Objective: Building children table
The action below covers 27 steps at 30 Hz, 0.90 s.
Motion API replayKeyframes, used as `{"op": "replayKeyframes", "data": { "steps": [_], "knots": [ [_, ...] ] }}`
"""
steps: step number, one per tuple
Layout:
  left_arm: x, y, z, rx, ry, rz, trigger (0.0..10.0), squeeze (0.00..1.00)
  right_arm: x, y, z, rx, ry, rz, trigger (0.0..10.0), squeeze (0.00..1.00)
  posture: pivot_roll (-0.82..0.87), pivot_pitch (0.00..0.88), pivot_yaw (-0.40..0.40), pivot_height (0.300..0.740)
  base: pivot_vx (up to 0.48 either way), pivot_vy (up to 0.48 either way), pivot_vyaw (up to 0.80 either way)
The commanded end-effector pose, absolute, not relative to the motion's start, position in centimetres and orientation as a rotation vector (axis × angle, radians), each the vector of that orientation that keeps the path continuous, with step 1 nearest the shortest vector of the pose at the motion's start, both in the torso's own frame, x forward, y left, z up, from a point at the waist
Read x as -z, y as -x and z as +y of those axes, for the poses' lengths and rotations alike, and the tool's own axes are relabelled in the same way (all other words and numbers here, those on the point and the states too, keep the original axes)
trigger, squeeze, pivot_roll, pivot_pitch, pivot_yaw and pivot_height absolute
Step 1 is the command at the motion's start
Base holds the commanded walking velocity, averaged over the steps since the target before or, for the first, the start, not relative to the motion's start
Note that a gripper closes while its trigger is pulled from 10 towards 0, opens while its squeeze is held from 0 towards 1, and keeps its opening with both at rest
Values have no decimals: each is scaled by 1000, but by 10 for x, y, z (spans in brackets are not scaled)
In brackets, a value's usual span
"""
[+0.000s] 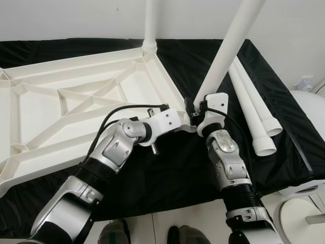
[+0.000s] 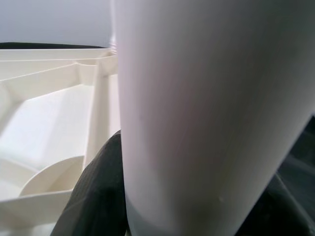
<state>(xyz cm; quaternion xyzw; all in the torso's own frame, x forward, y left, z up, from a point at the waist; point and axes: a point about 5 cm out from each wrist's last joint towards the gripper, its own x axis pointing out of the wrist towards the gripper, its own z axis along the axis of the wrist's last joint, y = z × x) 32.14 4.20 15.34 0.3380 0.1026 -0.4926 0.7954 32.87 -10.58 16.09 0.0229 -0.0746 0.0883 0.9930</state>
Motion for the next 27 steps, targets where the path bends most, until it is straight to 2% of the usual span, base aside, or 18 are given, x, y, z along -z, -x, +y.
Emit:
{"op": "replayKeyframes", "data": {
  "steps": [1,10,15,24,25,26,27],
  "knots": [
    [-147,-316,36,1072,-730,224,10000,0,-159,-326,-94,-191,-61,-131,10000,0,18,62,-48,740,0,0,0],
    [-147,-315,35,1070,-730,220,10000,0,-158,-324,-90,-25,-57,-115,10000,0,23,53,-55,740,0,0,0],
    [-147,-315,35,1071,-728,220,10000,0,-158,-320,-79,-46,-62,-108,10000,0,23,50,-58,740,0,0,0],
    [-147,-315,34,1073,-727,217,10000,0,-158,-323,-90,-37,-59,-108,10000,0,22,45,-59,740,0,0,0],
    [-147,-315,34,1073,-727,218,10000,0,-158,-323,-91,-42,-62,-106,10000,286,22,46,-59,740,0,0,0],
    [-147,-315,34,1072,-727,218,10000,0,-158,-323,-92,-41,-63,-107,10000,502,22,45,-59,740,0,0,0],
    [-147,-315,34,1073,-726,218,10000,0,-158,-324,-93,-47,-67,-108,10000,1000,20,45,-59,740,0,0,0]
  ]
}}
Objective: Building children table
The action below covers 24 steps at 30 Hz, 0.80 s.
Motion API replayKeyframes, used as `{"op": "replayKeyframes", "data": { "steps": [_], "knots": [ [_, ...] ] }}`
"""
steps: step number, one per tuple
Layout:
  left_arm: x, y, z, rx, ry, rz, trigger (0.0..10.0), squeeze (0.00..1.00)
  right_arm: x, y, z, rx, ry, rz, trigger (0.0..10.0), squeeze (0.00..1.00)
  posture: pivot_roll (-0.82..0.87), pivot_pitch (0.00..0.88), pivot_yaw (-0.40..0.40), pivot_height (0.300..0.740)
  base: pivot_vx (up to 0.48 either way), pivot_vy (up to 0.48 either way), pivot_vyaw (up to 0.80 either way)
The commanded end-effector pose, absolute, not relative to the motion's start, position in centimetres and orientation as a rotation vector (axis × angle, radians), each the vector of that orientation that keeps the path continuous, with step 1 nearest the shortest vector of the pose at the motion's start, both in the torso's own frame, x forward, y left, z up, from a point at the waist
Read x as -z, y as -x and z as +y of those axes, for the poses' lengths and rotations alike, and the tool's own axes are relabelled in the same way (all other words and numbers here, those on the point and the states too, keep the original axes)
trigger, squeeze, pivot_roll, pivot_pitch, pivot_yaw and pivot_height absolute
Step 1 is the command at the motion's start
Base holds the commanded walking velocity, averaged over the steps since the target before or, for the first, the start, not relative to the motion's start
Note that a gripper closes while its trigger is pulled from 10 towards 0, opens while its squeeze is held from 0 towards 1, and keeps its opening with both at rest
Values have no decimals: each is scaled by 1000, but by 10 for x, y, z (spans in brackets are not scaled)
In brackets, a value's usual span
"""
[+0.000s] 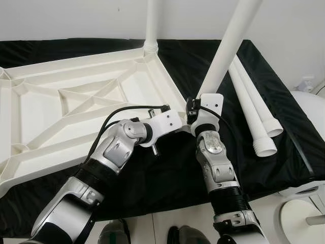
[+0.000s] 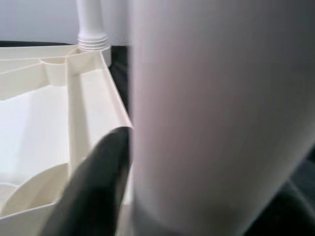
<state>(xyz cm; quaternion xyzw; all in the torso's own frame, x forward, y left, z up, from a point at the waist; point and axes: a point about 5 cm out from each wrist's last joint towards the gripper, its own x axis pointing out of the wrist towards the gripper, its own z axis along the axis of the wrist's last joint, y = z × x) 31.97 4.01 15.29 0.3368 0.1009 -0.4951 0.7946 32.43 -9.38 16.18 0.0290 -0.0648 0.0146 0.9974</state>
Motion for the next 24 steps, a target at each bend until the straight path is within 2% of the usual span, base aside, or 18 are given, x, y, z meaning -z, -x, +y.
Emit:
{"op": "replayKeyframes", "data": {
  "steps": [1,11,14,21,22,24],
  "knots": [
    [-147,-315,34,1074,-726,218,10000,0,-159,-324,-94,-51,-69,-110,10000,1000,20,45,-59,740,0,0,0],
    [-147,-314,33,1077,-723,217,10000,0,-158,-324,-97,-210,-56,-113,10000,1000,19,49,-57,740,0,0,0],
    [-148,-315,34,1075,-724,216,10000,0,-158,-325,-102,-301,-32,-118,10000,1000,18,51,-57,740,0,0,0],
    [-149,-316,34,1072,-724,215,10000,0,-160,-328,-114,-367,-9,-117,10000,1000,19,55,-56,740,0,0,0],
    [-149,-316,35,1071,-724,215,10000,0,-161,-329,-117,-385,-5,-123,10000,0,19,59,-53,740,0,0,0],
    [-150,-317,35,1068,-724,215,10000,0,-163,-330,-121,-423,2,-134,10000,0,18,65,-52,740,0,0,0]
  ]
}}
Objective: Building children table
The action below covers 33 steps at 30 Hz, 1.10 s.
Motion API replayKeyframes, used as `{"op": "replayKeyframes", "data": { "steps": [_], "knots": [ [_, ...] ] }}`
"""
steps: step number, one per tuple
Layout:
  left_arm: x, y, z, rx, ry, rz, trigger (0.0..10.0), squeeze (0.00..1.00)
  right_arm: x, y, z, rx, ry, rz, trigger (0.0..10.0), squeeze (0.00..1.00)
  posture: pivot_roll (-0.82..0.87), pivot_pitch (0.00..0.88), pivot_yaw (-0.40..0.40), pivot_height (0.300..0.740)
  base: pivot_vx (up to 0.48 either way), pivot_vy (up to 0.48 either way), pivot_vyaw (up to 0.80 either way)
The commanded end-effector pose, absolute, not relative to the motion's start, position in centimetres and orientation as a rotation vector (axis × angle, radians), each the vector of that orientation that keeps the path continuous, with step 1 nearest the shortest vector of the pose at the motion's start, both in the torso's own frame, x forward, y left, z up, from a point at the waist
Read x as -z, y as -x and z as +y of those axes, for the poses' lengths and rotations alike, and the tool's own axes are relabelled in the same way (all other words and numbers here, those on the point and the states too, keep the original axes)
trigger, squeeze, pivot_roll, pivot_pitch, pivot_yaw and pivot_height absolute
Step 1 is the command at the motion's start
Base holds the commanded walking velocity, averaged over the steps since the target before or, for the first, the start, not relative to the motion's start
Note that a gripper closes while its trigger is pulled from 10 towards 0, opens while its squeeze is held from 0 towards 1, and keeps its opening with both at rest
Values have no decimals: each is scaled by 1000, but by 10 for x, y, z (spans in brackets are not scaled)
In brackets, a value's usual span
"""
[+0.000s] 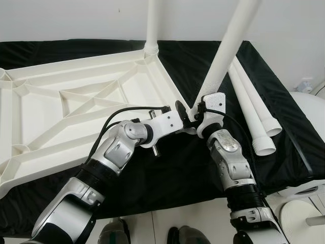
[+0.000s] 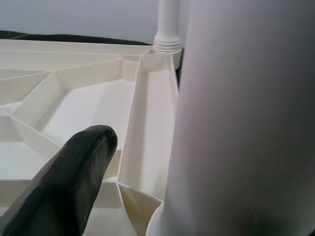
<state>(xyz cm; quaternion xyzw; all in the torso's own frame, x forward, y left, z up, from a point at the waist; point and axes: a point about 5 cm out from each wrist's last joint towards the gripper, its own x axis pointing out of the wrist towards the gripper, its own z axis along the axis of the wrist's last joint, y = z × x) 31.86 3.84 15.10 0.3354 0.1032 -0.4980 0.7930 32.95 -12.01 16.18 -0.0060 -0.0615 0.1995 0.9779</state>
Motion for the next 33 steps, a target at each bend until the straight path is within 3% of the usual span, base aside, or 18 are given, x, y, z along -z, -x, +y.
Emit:
{"op": "replayKeyframes", "data": {
  "steps": [1,9,33],
  "knots": [
    [-150,-317,35,1067,-723,214,10000,0,-164,-331,-123,-441,4,-137,10000,0,18,65,-52,740,0,0,0],
    [-152,-319,37,1059,-721,212,10000,0,-162,-332,-140,-608,68,-132,10000,0,18,70,-45,740,0,0,0],
    [-155,-320,37,1064,-726,207,10000,0,-164,-348,-175,-799,169,-79,10000,0,19,68,-28,740,0,0,0]
  ]
}}
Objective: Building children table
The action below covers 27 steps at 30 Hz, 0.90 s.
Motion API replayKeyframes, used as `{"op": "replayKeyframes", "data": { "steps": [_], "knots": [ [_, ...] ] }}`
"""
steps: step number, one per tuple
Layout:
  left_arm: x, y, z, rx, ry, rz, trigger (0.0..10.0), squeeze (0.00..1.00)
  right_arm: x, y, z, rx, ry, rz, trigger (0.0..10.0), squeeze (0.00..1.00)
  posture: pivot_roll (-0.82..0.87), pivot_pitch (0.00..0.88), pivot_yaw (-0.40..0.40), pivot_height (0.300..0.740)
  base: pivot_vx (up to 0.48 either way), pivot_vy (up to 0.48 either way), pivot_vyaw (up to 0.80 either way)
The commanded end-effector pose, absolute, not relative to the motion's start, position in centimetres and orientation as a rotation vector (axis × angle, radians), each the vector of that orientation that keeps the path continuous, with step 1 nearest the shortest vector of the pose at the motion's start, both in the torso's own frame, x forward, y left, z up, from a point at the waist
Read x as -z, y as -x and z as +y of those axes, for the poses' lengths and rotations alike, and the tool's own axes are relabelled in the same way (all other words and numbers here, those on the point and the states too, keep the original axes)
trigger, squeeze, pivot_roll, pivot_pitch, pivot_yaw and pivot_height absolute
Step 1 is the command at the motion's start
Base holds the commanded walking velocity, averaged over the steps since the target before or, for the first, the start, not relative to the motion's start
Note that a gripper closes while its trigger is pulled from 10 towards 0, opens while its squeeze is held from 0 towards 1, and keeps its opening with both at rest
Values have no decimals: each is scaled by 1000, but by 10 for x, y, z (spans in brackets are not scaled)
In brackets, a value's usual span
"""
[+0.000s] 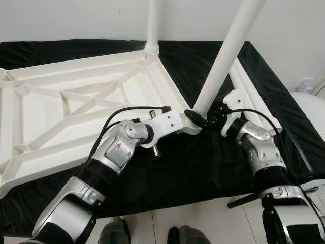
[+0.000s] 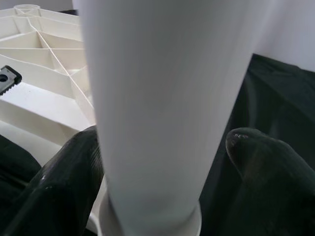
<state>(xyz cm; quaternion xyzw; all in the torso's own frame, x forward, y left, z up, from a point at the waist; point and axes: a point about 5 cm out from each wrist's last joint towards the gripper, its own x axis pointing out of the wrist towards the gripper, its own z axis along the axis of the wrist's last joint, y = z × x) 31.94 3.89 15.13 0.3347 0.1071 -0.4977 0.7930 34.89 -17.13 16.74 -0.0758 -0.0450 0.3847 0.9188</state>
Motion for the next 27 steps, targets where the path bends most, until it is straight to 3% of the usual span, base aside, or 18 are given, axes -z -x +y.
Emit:
{"op": "replayKeyframes", "data": {
  "steps": [1,8,9,10,11,12,14,22,23,25,26,27],
  "knots": [
    [-155,-320,37,1064,-727,207,10000,0,-164,-349,-175,-804,173,-77,10000,0,19,68,-28,740,0,0,0],
    [-156,-320,36,1067,-727,205,10000,0,-163,-354,-171,-835,178,-68,10000,0,19,66,-27,740,0,0,0],
    [-156,-320,36,1068,-727,205,10000,0,-162,-355,-170,-840,176,-66,8745,0,22,64,-28,740,0,0,0],
    [-156,-320,36,1068,-727,205,10000,0,-162,-355,-170,-840,176,-66,8745,0,22,64,-28,740,0,0,0],
    [-156,-320,36,1068,-727,204,10000,0,-161,-355,-169,-848,174,-66,7412,0,22,64,-28,740,0,0,0],
    [-156,-320,36,1068,-727,204,10000,0,-161,-355,-169,-848,174,-66,7412,0,22,64,-28,740,0,0,0],
    [-156,-320,36,1067,-728,205,10000,0,-160,-356,-167,-857,168,-66,0,0,24,62,-30,740,0,0,0],
    [-155,-320,36,1066,-727,206,10000,0,-155,-356,-166,-864,148,-65,0,0,23,57,-34,740,0,0,0],
    [-155,-319,36,1067,-726,206,10000,0,-155,-356,-166,-853,144,-66,5882,0,22,56,-35,740,0,0,0],
    [-155,-319,36,1067,-726,205,10000,0,-154,-356,-166,-846,142,-67,5882,0,22,55,-36,740,0,0,0],
    [-154,-319,35,1069,-726,205,10000,0,-153,-356,-166,-830,138,-71,10000,0,20,54,-37,740,0,0,0],
    [-154,-319,35,1069,-726,205,10000,0,-153,-356,-166,-830,138,-71,10000,0,20,54,-37,740,0,0,0]
  ]
}}
